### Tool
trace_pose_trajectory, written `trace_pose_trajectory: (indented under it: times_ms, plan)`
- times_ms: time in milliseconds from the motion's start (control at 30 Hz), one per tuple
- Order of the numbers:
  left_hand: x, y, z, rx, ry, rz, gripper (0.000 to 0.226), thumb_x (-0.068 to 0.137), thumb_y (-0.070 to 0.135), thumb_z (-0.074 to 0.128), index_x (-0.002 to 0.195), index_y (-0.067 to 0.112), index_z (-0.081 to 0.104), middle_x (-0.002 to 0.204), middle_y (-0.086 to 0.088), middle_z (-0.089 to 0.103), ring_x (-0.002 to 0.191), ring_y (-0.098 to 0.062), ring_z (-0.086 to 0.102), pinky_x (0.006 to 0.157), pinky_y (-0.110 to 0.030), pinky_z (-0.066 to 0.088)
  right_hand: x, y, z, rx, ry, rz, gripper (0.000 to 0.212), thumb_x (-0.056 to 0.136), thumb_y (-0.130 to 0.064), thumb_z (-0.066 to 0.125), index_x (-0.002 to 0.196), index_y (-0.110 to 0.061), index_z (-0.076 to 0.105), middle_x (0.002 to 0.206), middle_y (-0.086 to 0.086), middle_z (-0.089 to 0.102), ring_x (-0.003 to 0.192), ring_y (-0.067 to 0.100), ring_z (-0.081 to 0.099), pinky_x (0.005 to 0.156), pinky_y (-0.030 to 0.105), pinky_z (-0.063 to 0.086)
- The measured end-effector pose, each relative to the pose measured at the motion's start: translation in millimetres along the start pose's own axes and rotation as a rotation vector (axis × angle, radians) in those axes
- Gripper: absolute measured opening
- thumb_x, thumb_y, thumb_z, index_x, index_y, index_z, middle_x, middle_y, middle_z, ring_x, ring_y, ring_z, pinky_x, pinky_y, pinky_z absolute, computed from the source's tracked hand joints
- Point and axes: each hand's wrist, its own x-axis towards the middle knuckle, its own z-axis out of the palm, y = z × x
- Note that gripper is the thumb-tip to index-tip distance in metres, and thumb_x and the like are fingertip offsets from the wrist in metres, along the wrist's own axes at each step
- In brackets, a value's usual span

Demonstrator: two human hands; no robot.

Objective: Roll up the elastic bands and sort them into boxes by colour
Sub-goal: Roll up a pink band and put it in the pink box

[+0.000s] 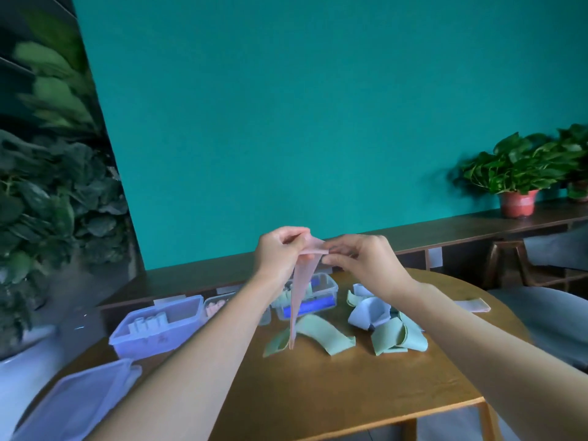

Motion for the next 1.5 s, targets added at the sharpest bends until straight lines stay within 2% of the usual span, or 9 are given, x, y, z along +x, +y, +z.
trace_pose_trajectory:
  times_ms: [133,233,433,533,633,800,1100,1300,1500]
  plan:
    - [-17,21,-33,-0.043,0.011,0.003,0.010,0.088,0.029,0.075,0.080,0.025,0.079,0.089,0.003,0.077,0.091,-0.023,0.074,0.092,-0.050,0.057,2,-35,5,0.044,0.010,-0.040,0.009,0.092,-0.024,0.074,0.098,-0.021,0.080,0.077,-0.015,0.075,0.073,0.007,0.071,0.077,0.033,0.060]
    - [-39,39,-58,-0.103,0.009,-0.008,0.023,0.094,0.034,0.069,0.085,0.014,0.076,0.092,-0.006,0.077,0.087,-0.022,0.075,0.091,-0.047,0.058,1,-64,11,0.115,0.018,-0.013,0.012,0.093,-0.025,0.073,0.097,-0.016,0.080,0.074,-0.007,0.075,0.067,0.014,0.070,0.075,0.030,0.059]
    - [-98,71,-108,-0.025,-0.101,0.052,0.039,0.090,0.039,0.071,0.105,0.003,0.071,0.095,-0.010,0.077,0.088,-0.023,0.075,0.080,-0.036,0.061,-7,-116,20,0.273,0.005,0.019,0.014,0.093,-0.023,0.074,0.088,-0.010,0.077,0.067,-0.001,0.074,0.054,0.008,0.062,0.062,0.017,0.052]
    - [-119,80,-127,0.043,-0.049,0.045,0.035,0.089,0.023,0.076,0.111,-0.001,0.066,0.077,-0.010,0.073,0.063,-0.026,0.071,0.059,-0.032,0.060,-10,-135,26,0.353,-0.044,0.039,0.018,0.091,-0.023,0.075,0.083,-0.007,0.075,0.068,0.005,0.073,0.053,0.010,0.060,0.060,0.023,0.051]
    - [-133,84,-145,0.169,0.010,0.079,0.027,0.090,0.026,0.075,0.105,0.005,0.070,0.057,-0.006,0.062,0.043,-0.022,0.053,0.042,-0.026,0.043,-12,-148,33,0.432,-0.119,0.045,0.020,0.091,-0.021,0.076,0.083,-0.003,0.073,0.074,0.009,0.074,0.055,0.015,0.060,0.057,0.026,0.050]
    - [-143,80,-170,0.281,0.069,0.138,0.018,0.087,0.032,0.078,0.087,0.014,0.075,0.049,0.004,0.053,0.043,-0.014,0.043,0.048,-0.024,0.038,-12,-158,49,0.545,-0.217,0.080,0.027,0.089,-0.019,0.076,0.089,0.007,0.070,0.073,0.010,0.071,0.053,0.015,0.058,0.054,0.024,0.049]
    - [-133,-7,-199,0.187,0.056,-0.004,0.012,0.089,0.017,0.076,0.097,0.009,0.074,0.071,-0.017,0.071,0.053,-0.027,0.055,0.043,-0.026,0.040,-17,-122,129,0.538,-0.368,0.187,0.022,0.090,-0.020,0.075,0.086,0.002,0.074,0.072,0.013,0.071,0.054,0.015,0.059,0.053,0.022,0.050]
    - [-126,-114,-211,0.338,0.109,-0.170,0.002,0.091,0.021,0.072,0.091,0.022,0.074,0.071,0.001,0.072,0.054,-0.020,0.066,0.046,-0.025,0.044,-39,-56,199,0.366,-0.495,0.340,0.013,0.092,-0.026,0.072,0.094,-0.013,0.075,0.078,0.006,0.074,0.062,0.018,0.065,0.057,0.022,0.053]
    - [-104,-180,-215,0.387,0.198,-0.228,0.001,0.093,0.023,0.070,0.092,0.024,0.071,0.072,0.003,0.070,0.063,-0.023,0.070,0.056,-0.031,0.054,-56,1,222,0.050,-0.627,0.467,0.037,0.090,-0.039,0.075,0.121,-0.027,0.058,0.077,0.008,0.071,0.048,0.011,0.057,0.043,0.019,0.044]
